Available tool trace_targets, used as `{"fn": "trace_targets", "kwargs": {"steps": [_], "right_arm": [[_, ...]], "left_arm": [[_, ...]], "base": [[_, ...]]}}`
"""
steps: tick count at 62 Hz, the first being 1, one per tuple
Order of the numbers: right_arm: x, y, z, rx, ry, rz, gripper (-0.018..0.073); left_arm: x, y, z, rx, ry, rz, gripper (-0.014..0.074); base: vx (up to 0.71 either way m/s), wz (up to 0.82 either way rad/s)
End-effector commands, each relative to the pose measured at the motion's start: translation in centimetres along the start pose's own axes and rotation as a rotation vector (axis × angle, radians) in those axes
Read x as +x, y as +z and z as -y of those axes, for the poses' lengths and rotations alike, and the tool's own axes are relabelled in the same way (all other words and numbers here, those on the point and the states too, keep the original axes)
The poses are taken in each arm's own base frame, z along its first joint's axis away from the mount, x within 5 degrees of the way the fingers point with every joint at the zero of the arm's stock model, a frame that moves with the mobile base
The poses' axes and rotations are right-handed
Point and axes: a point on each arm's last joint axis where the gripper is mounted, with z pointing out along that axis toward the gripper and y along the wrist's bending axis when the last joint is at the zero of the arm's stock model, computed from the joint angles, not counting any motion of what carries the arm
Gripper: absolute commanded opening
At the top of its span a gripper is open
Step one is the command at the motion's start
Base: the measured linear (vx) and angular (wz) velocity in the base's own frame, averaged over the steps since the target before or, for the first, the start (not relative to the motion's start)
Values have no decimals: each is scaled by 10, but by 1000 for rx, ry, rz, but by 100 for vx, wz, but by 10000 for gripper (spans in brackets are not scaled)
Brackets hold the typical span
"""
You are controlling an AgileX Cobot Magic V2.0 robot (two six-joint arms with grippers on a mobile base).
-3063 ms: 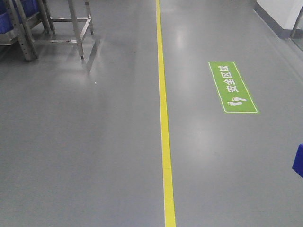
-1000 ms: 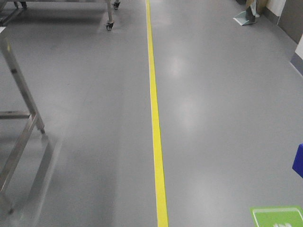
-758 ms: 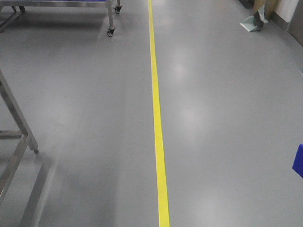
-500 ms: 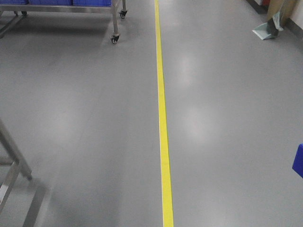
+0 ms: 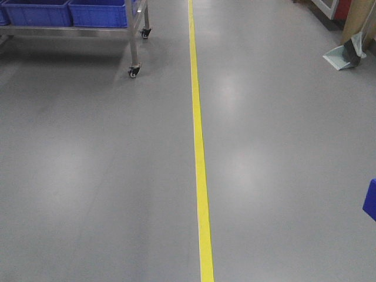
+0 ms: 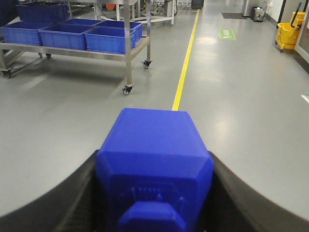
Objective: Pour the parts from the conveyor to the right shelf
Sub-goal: 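Drive along the yellow-lined aisle toward the bin shelves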
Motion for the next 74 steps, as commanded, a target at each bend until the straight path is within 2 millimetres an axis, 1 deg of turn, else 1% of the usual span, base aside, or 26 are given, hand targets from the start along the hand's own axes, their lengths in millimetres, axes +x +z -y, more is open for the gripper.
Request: {"fn": "trace_targets", "kwargs": {"steps": [1,20,46,74], "right_arm": [[-14,-2,1,17,-4,88,-5],[-14,-2,1,17,-4,88,-5],[-14,-2,1,17,-4,88,-5],[-14,0,2,17,-2,78,-5]], "left_arm": [[3,0,0,-1,-9,58,-6],[3,0,0,-1,-9,58,-6],[3,0,0,-1,-9,58,-6],[3,0,0,-1,-9,58,-6]], "base": [[94,-6],[92,-1],[90,13],[81,5]]}}
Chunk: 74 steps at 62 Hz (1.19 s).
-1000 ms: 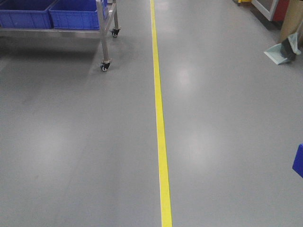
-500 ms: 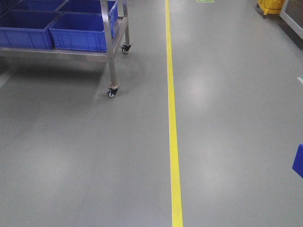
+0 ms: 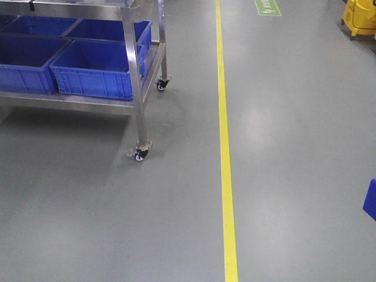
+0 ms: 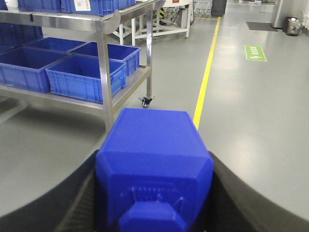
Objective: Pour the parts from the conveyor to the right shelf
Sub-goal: 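Drive along the yellow-lined aisle toward the bin shelves, then drive down the aisle between shelves of blue bins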
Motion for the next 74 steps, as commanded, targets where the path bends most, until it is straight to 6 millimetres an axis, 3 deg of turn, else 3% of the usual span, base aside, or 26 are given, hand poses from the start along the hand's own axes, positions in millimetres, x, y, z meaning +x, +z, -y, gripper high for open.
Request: {"fn": "trace_targets", "kwargs": {"steps": [1,42,74], "right_arm": [[-14,0,2,17,-2,78,-5],[-14,0,2,17,-2,77,-5],[-14,0,2,17,-2,77,-5]], "left_arm": [[3,0,0,-1,-9,58,-6],[3,0,0,-1,-9,56,-6],[3,0,0,-1,-9,56,-6]], "base": [[76,11],[61,29],[39,94]]}}
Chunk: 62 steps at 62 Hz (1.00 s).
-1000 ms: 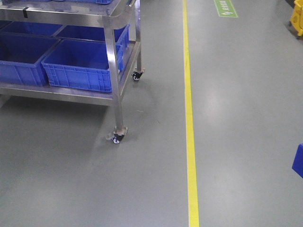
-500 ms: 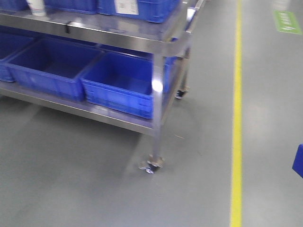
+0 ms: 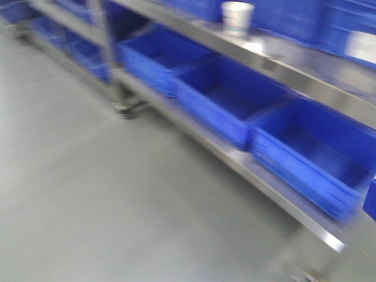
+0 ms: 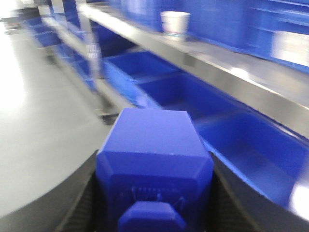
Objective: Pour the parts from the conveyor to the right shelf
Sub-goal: 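Drive down the aisle between shelves of blue bins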
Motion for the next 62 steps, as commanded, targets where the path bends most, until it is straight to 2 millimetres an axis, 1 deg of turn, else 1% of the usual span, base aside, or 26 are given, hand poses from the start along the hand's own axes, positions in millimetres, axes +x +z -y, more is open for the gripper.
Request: {"fn": "trace_targets", "kwargs": {"steps": [1,16,38,50,62], "right_arm": [[-14,-1,2,17,-2,81,-5],[-14,-1,2,17,-2,81,-5],[-14,-1,2,17,-2,81,-5],[-14,-1,2,17,-2,81,-5],[-14,-1,2,17,-2,81,-5]], "left_arm": [[3,0,0,-1,-9,57,-6],[3,0,0,-1,-9,57,-6],[3,0,0,-1,-9,57,-6],[3,0,0,-1,-9,57,-6],[3,0,0,-1,-9,57,-6]], "base": [[30,114],[26,104],[18,88],[11,69],[13,40]]}}
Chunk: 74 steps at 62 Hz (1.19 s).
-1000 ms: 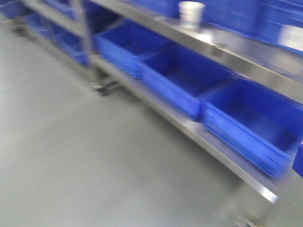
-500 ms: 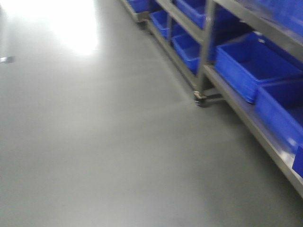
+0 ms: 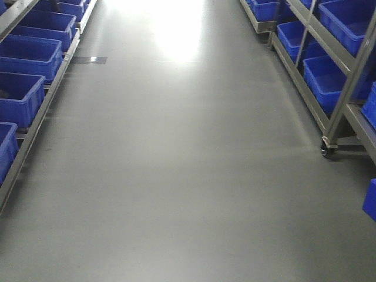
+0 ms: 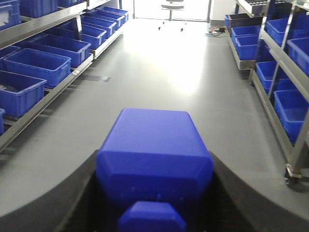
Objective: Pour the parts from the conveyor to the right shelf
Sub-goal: 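Drive down the aisle between shelves of blue bins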
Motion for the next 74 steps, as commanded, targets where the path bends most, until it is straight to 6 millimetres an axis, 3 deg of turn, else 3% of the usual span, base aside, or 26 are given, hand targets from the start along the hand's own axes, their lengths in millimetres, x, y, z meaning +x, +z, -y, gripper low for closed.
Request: {"fn": "trace_targets", "kwargs": {"steps": [1,31,74], "right_arm": [[-14,-1,2,17,-3,81,-5],[-14,-1,2,17,-3,81,-5],[-14,-1,2,16,-3,76,-5]], "left_arm": [[3,0,0,-1,-9,57,-6],[3,0,0,-1,-9,57,-6],[3,0,0,-1,-9,57,-6]], "base": [[15,26],[31,6],[61,-7]]}}
